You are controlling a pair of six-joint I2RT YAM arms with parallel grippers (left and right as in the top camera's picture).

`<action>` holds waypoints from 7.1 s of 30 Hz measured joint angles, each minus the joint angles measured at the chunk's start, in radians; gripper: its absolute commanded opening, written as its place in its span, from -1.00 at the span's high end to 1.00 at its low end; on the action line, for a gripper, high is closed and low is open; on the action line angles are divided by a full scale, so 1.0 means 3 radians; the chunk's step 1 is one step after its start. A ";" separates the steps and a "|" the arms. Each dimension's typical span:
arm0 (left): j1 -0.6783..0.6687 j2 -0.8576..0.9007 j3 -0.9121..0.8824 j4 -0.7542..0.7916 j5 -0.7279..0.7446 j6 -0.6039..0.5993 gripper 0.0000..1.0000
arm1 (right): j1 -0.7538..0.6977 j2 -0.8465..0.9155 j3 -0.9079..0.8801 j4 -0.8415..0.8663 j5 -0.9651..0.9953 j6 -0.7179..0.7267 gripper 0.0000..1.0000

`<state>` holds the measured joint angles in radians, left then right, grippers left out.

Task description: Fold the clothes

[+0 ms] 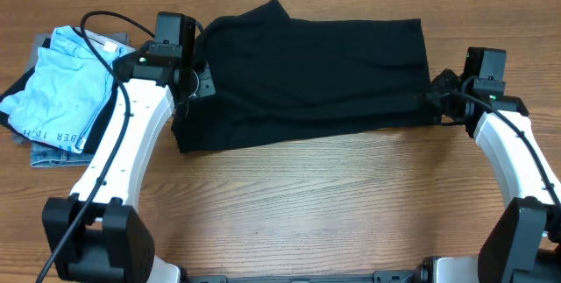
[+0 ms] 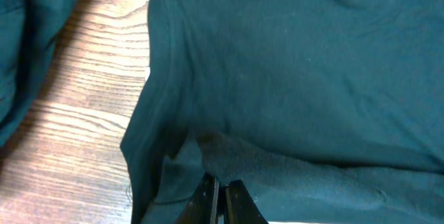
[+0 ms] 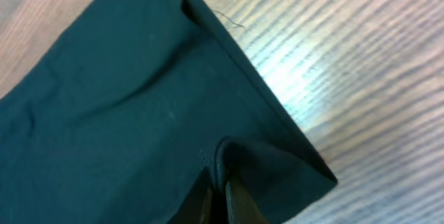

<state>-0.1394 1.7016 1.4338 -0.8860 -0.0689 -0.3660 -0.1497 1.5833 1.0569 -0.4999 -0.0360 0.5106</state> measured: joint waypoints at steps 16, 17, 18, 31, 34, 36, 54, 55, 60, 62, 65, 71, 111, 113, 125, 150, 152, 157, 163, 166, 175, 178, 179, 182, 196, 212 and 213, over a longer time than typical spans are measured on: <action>0.0000 0.0121 0.0000 0.0184 0.0000 0.0079 0.92 | 0.0116 0.0463 0.0008 0.0548 0.0114 -0.0023 0.92; 0.0000 0.0121 0.0000 0.0192 0.0000 0.0088 0.92 | 0.0116 0.0479 0.0008 0.0577 0.0122 -0.0024 0.92; 0.0000 0.0121 0.0000 0.0203 0.0000 0.0093 0.92 | 0.0114 0.0498 0.0008 0.0612 0.0123 -0.0022 0.92; 0.0000 0.0121 0.0000 0.0394 -0.0023 0.0100 0.92 | 0.0116 0.0565 0.0008 0.0783 0.0145 -0.0023 0.92; 0.0000 0.0140 -0.0001 0.0413 -0.0065 0.0100 0.92 | 0.0116 0.0637 0.0008 0.0793 0.0146 -0.0022 0.92; 0.0000 0.0200 -0.0001 0.0413 -0.0075 0.0100 0.52 | 0.0116 0.0661 0.0008 0.0814 0.0146 -0.0023 0.69; 0.0000 0.0532 0.0904 -0.0599 -0.0226 0.0184 0.22 | 0.0116 0.0664 0.0422 0.0315 0.0003 -0.0476 -0.18; 0.0000 0.0526 0.0968 -0.0689 -0.0211 0.0163 0.58 | 0.0114 0.0661 0.0487 0.0137 -0.0029 -0.0474 0.09; 0.0000 0.0514 0.1003 -0.1053 -0.0003 0.0111 0.92 | 0.0116 0.0614 0.0572 -0.0373 -0.0310 -0.0580 0.92; 0.0000 0.0514 0.0941 -0.1063 0.0150 0.0079 0.92 | 0.0116 0.0613 0.0580 -0.0629 -0.0430 -0.0563 0.92; 0.0000 0.0519 0.0726 -0.1021 0.0340 0.0043 0.92 | 0.0114 0.0613 0.0581 -0.0937 -0.0539 -0.0577 0.92; 0.0000 0.0601 0.0262 -0.0926 0.0483 -0.0003 0.92 | 0.0114 0.0610 0.0483 -0.0893 -0.0628 -0.0671 0.92; 0.0010 0.0607 -0.0679 0.0125 -0.0261 -0.0004 0.92 | 0.0116 0.0610 -0.0346 0.0384 -0.0432 -0.0832 0.90; 0.0031 0.0607 -0.0679 0.0159 -0.0261 -0.0004 0.92 | 0.0114 0.0610 -0.0346 0.0451 -0.0439 -0.0832 0.87; 0.0066 0.0607 -0.0680 0.0340 -0.0261 -0.0004 0.92 | 0.0114 0.0786 -0.0342 0.0556 -0.0261 -0.0837 0.92; 0.0511 0.0607 -0.0904 0.0114 -0.0711 0.0109 0.92 | -0.0047 0.0734 -0.0097 -0.0889 0.0146 -0.0450 0.92; 0.0540 0.0607 -0.0898 0.0056 -0.0718 0.0108 0.92 | -0.0053 0.0729 -0.0098 -0.0932 0.0168 -0.0429 0.92; 0.0551 0.0605 -0.0553 -0.0458 -0.0651 0.0099 0.92 | -0.0053 0.0727 -0.0098 -0.0928 0.0174 -0.0407 0.92; 0.0465 0.0470 0.0107 -0.0642 -0.0017 0.0160 0.91 | -0.0053 0.0727 -0.0098 -0.0908 0.0174 -0.0404 0.91; 0.0463 0.0455 0.0103 -0.0701 0.0334 0.0243 0.77 | -0.0053 0.0727 -0.0100 -0.0900 0.0169 -0.0404 0.86; 0.0463 0.0455 -0.0249 -0.0666 0.0640 0.0357 0.25 | -0.0060 0.0727 -0.0102 -0.0870 0.0107 -0.0395 0.75; 0.0463 0.0449 -0.0453 -0.0408 0.0668 0.0374 0.39 | -0.0060 0.0727 -0.0102 -0.0870 0.0097 -0.0394 0.74; 0.0463 0.0449 -0.0540 -0.0345 0.0670 0.0375 0.41 | -0.0062 0.0727 -0.0102 -0.0868 0.0093 -0.0395 0.74; 0.0463 0.0449 -0.0701 -0.0253 0.0682 0.0384 0.31 | -0.0064 0.0727 -0.0102 -0.0865 0.0081 -0.0395 0.73; 0.0464 0.0449 -0.0739 -0.0125 0.0577 0.0539 0.17 | -0.0069 0.0727 -0.0102 -0.0855 0.0058 -0.0395 0.71; 0.0464 0.0587 -0.0739 -0.0055 0.0352 0.0646 -0.12 | -0.0069 0.0727 -0.0103 -0.0855 0.0057 -0.0395 0.70; 0.0464 0.0587 -0.0739 -0.0067 0.0332 0.0647 -0.08 | -0.0069 0.0727 -0.0103 -0.0855 0.0056 -0.0397 0.70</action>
<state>-0.0002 1.8778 1.2121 -0.9062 0.0307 -0.1719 -0.1703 1.8015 1.0260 -0.7563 -0.0193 0.3916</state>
